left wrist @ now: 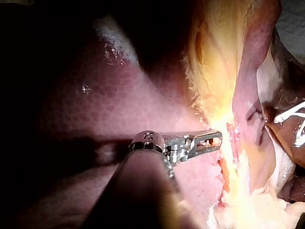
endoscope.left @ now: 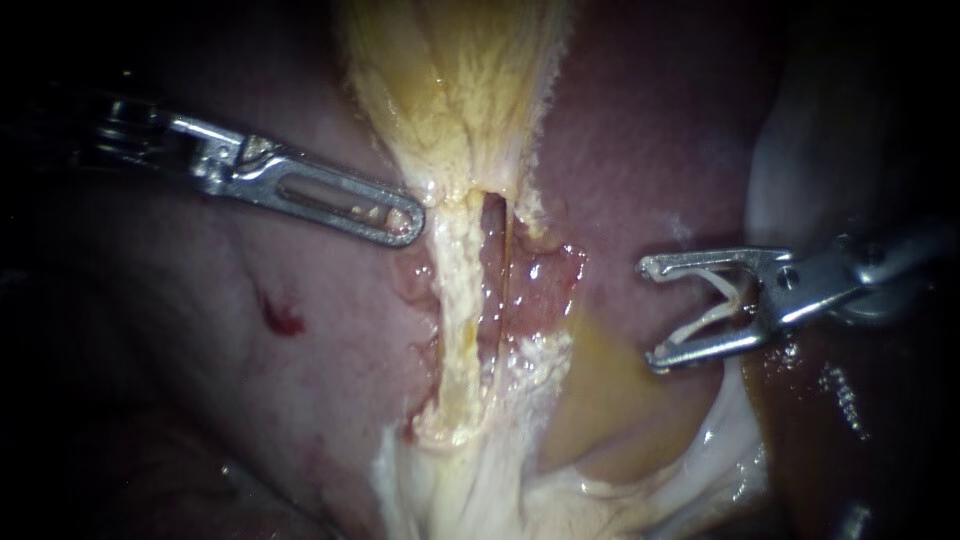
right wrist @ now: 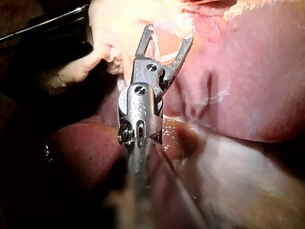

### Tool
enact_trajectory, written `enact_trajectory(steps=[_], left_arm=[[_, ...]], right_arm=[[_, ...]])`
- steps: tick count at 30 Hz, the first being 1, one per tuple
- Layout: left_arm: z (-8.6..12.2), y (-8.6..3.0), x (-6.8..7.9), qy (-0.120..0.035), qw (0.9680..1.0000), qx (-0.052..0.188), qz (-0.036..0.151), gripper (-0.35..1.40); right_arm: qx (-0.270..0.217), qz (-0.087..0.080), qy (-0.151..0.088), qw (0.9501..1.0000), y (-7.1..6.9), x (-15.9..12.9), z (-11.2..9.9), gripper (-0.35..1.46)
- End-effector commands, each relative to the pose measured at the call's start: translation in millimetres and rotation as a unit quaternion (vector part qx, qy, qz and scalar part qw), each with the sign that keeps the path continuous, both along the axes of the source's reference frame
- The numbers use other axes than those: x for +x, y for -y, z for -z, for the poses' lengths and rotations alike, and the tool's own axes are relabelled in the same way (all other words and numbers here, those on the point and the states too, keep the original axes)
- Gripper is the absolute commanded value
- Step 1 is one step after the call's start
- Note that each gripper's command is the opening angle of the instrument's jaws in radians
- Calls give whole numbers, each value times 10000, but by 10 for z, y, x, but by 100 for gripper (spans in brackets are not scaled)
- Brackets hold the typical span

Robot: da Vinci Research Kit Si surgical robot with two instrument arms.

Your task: Clipping first clip left tube

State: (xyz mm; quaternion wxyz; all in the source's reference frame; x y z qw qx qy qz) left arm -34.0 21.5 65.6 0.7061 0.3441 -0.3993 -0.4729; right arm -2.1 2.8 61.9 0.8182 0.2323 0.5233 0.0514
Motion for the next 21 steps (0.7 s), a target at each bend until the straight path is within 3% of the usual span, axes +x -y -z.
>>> enact_trajectory(steps=[1,6,10,15,21], left_arm=[[0,0,1,1,10000,1,-1,-35],[6,-2,5,17,10000,19,-16,-35],[16,-8,17,29,10000,38,-21,-35],[35,-23,38,-28,10000,42,59,-35],[57,-42,64,23,9997,38,244,-35]], right_arm=[[0,2,1,10000,0,0,0,50],[0,2,1,10000,0,0,0,50],[0,2,1,10000,1,0,0,50],[0,3,0,10000,1,1,1,50],[0,3,0,10000,1,1,1,50]])
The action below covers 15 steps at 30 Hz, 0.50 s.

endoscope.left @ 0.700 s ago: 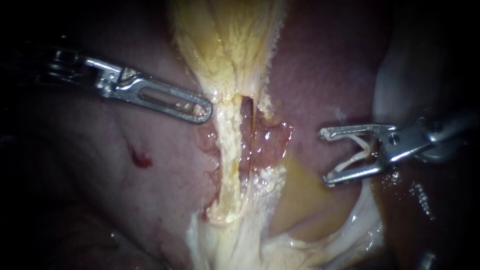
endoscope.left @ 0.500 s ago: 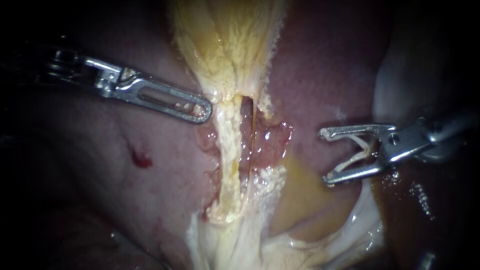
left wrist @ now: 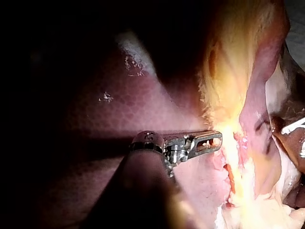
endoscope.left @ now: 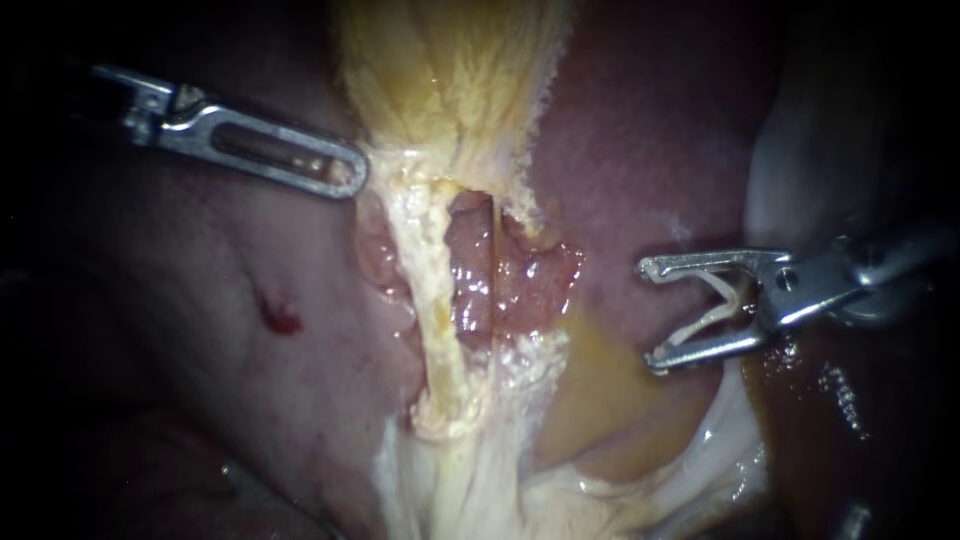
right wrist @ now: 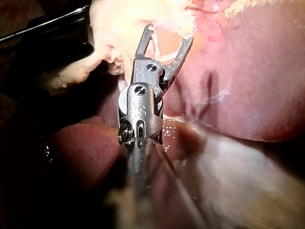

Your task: Clipping first clip left tube

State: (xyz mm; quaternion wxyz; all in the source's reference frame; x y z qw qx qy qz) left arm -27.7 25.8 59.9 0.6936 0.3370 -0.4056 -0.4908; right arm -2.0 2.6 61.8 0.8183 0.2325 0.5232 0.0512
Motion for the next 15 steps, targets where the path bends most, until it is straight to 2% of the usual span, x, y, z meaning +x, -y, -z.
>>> enact_trajectory(steps=[1,6,15], left_arm=[[3,-2,3,18,10000,6,19,-35],[10,-4,11,21,10000,8,71,-35],[9,0,9,8,10000,-5,84,-35]], right_arm=[[0,0,0,10000,0,0,0,50],[0,-1,0,10000,0,0,0,50],[0,-5,3,10000,0,3,1,50]])
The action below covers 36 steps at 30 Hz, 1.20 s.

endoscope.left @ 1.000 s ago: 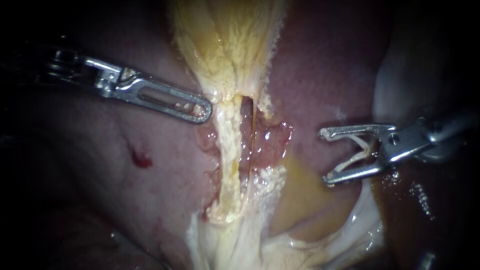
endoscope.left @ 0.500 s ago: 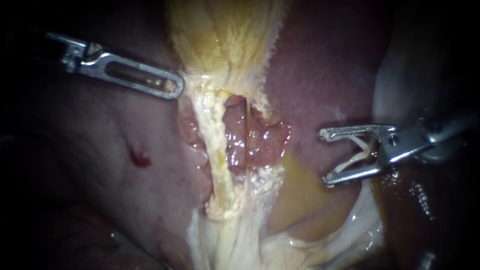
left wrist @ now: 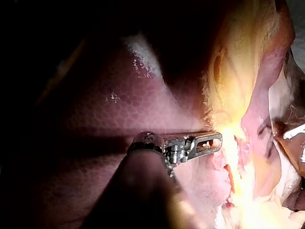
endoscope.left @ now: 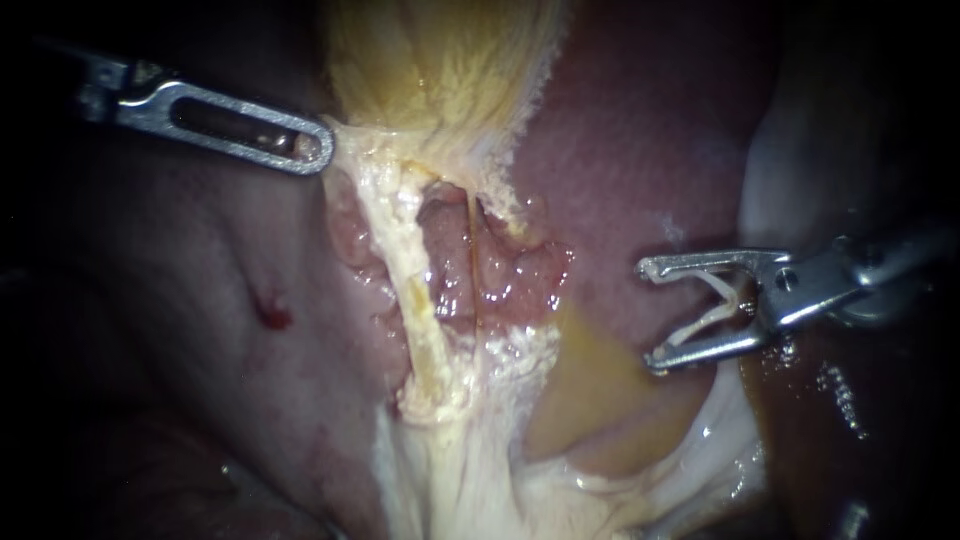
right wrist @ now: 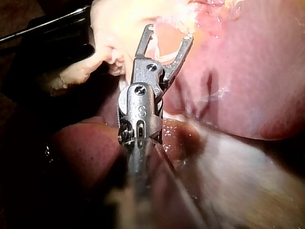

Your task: Clipping first clip left tube

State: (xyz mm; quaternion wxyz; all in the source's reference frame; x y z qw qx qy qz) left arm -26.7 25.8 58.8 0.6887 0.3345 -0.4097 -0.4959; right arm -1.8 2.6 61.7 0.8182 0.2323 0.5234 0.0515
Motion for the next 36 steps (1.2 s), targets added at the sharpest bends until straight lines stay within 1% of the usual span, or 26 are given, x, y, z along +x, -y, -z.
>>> enact_trajectory(steps=[1,6,7,12,14,18,27,31,36], left_arm=[[-3,1,-1,-13,10000,-8,3,-35],[-4,4,-4,-24,10000,-18,15,-35],[-5,5,-5,-36,10000,-26,29,-35],[-5,9,-9,-25,10000,-21,13,-35],[-5,10,-11,-12,10000,-13,-3,-35],[-5,11,-14,-8,10000,-10,-8,-35],[-6,12,-16,-5,10000,-10,-14,-35],[-6,12,-16,-5,10000,-10,-13,-35],[-6,12,-16,-6,10000,-10,-12,-35]], right_arm=[[-1,-4,5,10000,0,1,0,50],[9,-32,26,10000,4,16,0,50],[24,-61,47,10000,5,19,-1,50],[78,-175,-13,9998,8,41,-5,50],[110,-196,-30,9997,10,51,-8,50],[156,-189,-23,9997,16,70,-14,50],[332,-151,-32,9993,35,118,-35,50],[413,-148,-15,9990,39,132,-41,50],[541,-204,7,9983,40,145,-48,50]])
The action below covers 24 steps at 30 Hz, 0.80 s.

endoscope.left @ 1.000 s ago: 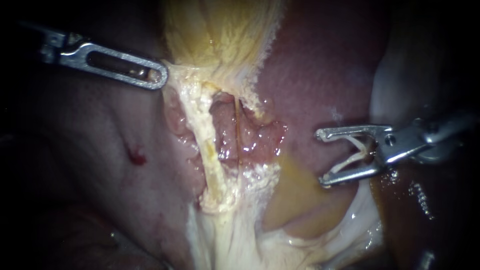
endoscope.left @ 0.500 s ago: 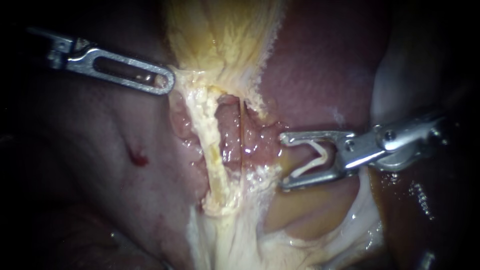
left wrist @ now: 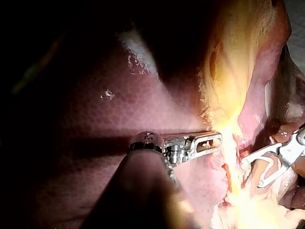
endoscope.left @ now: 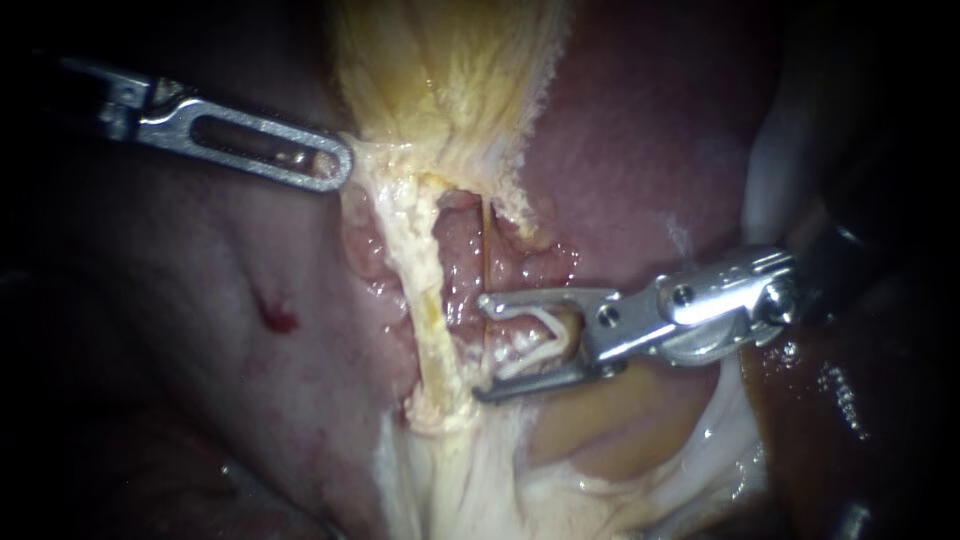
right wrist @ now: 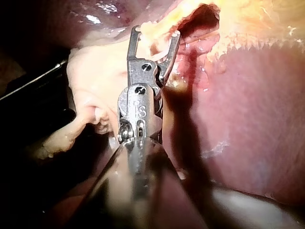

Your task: Clipping first clip left tube

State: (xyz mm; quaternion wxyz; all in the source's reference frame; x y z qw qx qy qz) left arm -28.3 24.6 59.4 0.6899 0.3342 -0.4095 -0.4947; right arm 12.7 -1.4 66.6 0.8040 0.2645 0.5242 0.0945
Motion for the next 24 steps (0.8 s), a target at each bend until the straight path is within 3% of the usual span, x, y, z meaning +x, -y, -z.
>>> enact_trajectory(steps=[1,24], left_arm=[[0,0,0,-2,10000,0,2,-35],[2,2,-2,3,10000,6,-4,-35]], right_arm=[[50,-12,10,10000,0,1,-1,50],[348,-39,30,9994,-1,11,-56,50]])
